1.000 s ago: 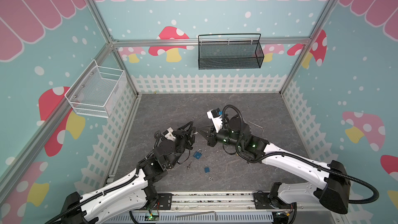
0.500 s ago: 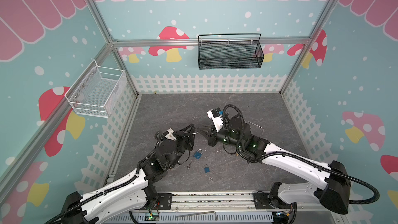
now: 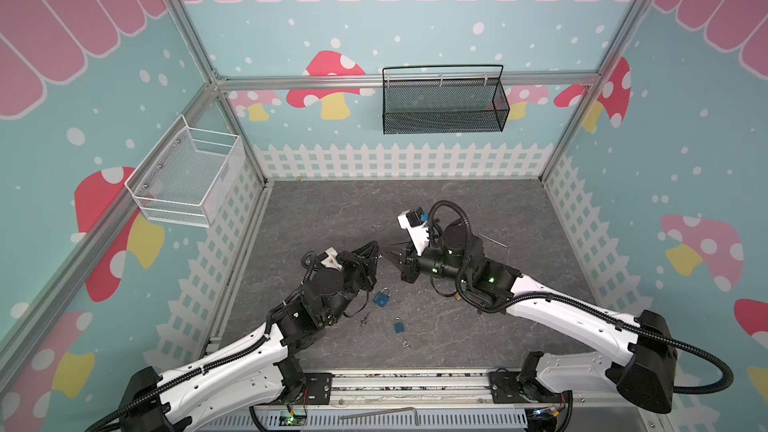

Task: Unlock with the key

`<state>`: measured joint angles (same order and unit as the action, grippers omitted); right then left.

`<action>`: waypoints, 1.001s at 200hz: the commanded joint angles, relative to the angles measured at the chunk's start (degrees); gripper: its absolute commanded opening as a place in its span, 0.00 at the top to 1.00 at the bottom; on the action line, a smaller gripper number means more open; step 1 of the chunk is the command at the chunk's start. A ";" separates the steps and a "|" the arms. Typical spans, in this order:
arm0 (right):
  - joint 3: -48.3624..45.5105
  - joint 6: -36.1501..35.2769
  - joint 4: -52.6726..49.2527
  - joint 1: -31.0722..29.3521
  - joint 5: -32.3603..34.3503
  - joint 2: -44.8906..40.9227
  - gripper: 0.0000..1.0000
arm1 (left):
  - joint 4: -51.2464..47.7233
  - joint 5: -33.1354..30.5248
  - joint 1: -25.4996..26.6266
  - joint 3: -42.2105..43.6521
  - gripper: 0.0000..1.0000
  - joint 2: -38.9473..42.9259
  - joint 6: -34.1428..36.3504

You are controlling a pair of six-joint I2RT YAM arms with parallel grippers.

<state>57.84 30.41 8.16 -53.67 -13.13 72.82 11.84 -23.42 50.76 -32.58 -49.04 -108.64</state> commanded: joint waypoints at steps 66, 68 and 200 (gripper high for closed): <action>2.01 -2.90 -0.30 -0.16 -1.18 -1.03 1.00 | -1.33 -0.58 0.21 -1.53 1.00 0.61 0.52; 2.03 -2.95 -0.35 -0.17 -1.19 -1.01 1.00 | -1.34 -0.58 0.21 -1.53 1.00 0.61 0.53; -0.07 8.23 -3.68 8.15 -15.75 -8.52 0.56 | 0.65 10.57 -5.41 -9.65 1.00 -3.30 29.79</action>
<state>58.17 31.14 3.99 -50.28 -17.89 65.43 11.18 -19.53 47.09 -39.70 -50.59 -91.18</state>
